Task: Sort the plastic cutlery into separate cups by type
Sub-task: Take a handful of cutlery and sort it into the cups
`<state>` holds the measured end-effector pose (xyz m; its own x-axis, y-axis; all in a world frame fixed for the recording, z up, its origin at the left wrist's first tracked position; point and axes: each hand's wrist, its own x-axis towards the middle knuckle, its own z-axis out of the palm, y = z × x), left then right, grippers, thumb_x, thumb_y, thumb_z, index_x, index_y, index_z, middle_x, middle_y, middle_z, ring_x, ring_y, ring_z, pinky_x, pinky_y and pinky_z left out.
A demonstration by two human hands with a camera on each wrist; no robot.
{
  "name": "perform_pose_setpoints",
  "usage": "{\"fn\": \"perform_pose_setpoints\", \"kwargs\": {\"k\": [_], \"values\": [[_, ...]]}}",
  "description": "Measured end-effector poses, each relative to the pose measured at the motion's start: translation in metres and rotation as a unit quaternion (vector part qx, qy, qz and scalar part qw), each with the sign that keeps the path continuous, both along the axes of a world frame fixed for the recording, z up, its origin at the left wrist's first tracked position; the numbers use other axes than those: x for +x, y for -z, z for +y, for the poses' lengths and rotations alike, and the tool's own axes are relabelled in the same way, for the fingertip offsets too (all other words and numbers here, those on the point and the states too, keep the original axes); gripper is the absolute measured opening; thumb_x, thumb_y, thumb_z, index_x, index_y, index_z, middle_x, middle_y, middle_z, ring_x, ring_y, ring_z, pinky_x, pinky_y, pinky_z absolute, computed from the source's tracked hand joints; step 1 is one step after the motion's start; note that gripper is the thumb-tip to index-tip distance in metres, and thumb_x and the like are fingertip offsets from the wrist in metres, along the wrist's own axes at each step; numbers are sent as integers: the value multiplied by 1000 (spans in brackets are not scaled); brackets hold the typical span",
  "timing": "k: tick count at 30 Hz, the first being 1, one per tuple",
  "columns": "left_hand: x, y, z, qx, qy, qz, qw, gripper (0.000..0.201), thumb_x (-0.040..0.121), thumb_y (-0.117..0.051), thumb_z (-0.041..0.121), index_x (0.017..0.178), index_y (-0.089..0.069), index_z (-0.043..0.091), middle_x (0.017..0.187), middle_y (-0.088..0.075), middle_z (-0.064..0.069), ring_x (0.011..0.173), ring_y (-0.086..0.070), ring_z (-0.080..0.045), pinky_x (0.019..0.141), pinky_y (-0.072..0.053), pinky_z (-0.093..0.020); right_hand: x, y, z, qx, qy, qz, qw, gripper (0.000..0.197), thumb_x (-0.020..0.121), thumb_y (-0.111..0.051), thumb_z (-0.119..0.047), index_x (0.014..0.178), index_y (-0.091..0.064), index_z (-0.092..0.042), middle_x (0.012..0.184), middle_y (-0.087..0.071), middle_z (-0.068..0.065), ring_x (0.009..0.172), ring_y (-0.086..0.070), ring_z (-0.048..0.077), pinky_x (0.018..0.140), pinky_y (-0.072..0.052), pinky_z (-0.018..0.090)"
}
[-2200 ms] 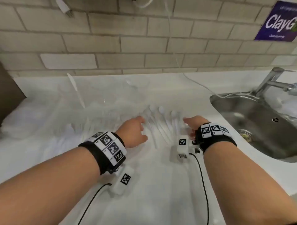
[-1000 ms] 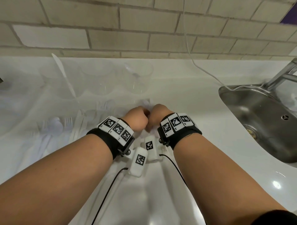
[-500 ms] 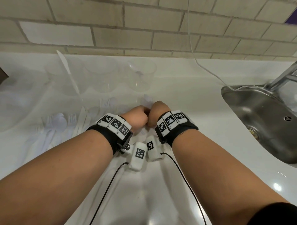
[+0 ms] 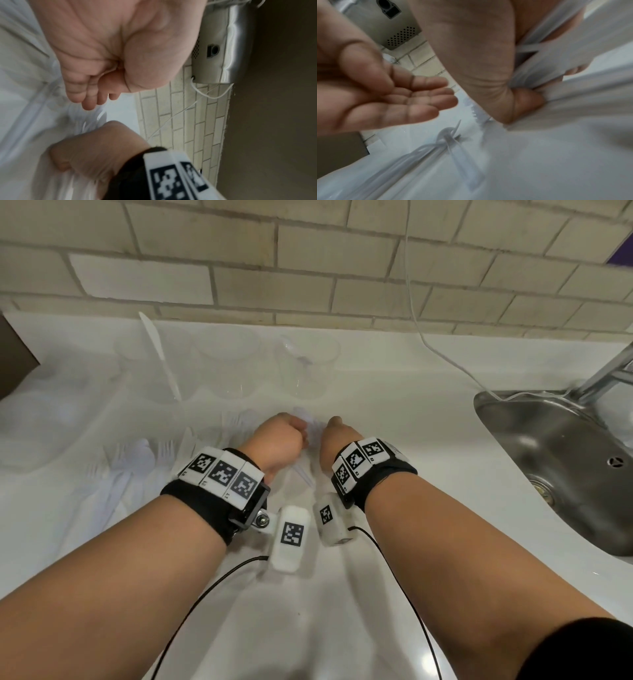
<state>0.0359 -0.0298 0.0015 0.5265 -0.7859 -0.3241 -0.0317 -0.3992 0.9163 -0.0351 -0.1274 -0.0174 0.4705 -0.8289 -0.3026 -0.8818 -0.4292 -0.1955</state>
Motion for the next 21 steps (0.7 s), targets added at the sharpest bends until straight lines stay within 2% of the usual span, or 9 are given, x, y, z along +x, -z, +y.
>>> {"fn": "perform_pose_setpoints", "kwargs": {"k": [2,4,7,9,11,13,16,18,21], "values": [[3,-2,9,-25,-36,39,998,38,89,-39,-12,118,-54,6,113,-59,-10,105,-60,-21,101,-47,-39,0,-1,1,2,-7,5,1000,48,85,-54,1,129,-34,-2,120,-59,16,109,-60,33,76,-44,35],[6,-7,18,-53,-49,61,996,39,89,-37,-14,122,-51,3,109,-56,-10,102,-59,-21,98,-47,-36,-3,-3,2,8,-15,3,1000,47,84,-56,-1,127,-35,-3,117,-60,16,106,-61,34,78,-47,37],[12,-15,33,-98,-86,131,983,29,91,-42,-9,113,-52,7,96,-54,-7,88,-58,-19,81,-47,-30,-7,-18,2,21,-18,-33,999,44,84,-55,-8,123,-36,-4,115,-59,16,102,-62,34,80,-51,40],[19,-17,44,-120,-119,222,960,7,95,-50,9,99,-55,12,94,-54,-5,89,-57,-21,81,-46,-33,-3,-40,6,66,-22,-150,986,41,82,-56,-10,118,-37,-6,104,-61,14,87,-66,29,70,-54,36],[28,-14,54,-123,-132,315,932,21,95,-53,35,98,-58,14,99,-55,-6,96,-57,-26,87,-45,-42,5,-68,19,151,-15,-343,927,46,74,-58,-7,116,-40,-8,88,-61,12,69,-65,27,59,-57,37],[34,-11,65,-114,-115,371,914,46,92,-46,54,109,-58,12,106,-56,-10,92,-58,-30,87,-47,-47,14,-92,38,232,-23,-507,830,51,65,-58,-5,115,-46,-10,78,-58,12,63,-59,27,52,-52,34],[36,-11,83,-108,-72,446,886,65,91,-35,65,119,-54,10,116,-59,-21,77,-66,-33,69,-55,-45,32,-108,69,304,-69,-634,708,44,63,-55,2,106,-49,-8,70,-52,14,56,-50,25,53,-45,31],[40,-11,95,-116,-51,485,865,69,92,-32,65,124,-54,7,126,-58,-28,89,-68,-40,76,-54,-50,46,-108,84,291,-88,-663,684,46,60,-56,2,105,-49,-6,73,-51,17,62,-50,25,57,-45,33],[50,-16,109,-145,-52,506,849,68,96,-33,56,133,-50,1,125,-57,-31,102,-65,-43,90,-52,-53,62,-101,100,241,-113,-670,693,54,59,-63,4,110,-48,-5,82,-56,16,72,-57,23,64,-51,31]]}}
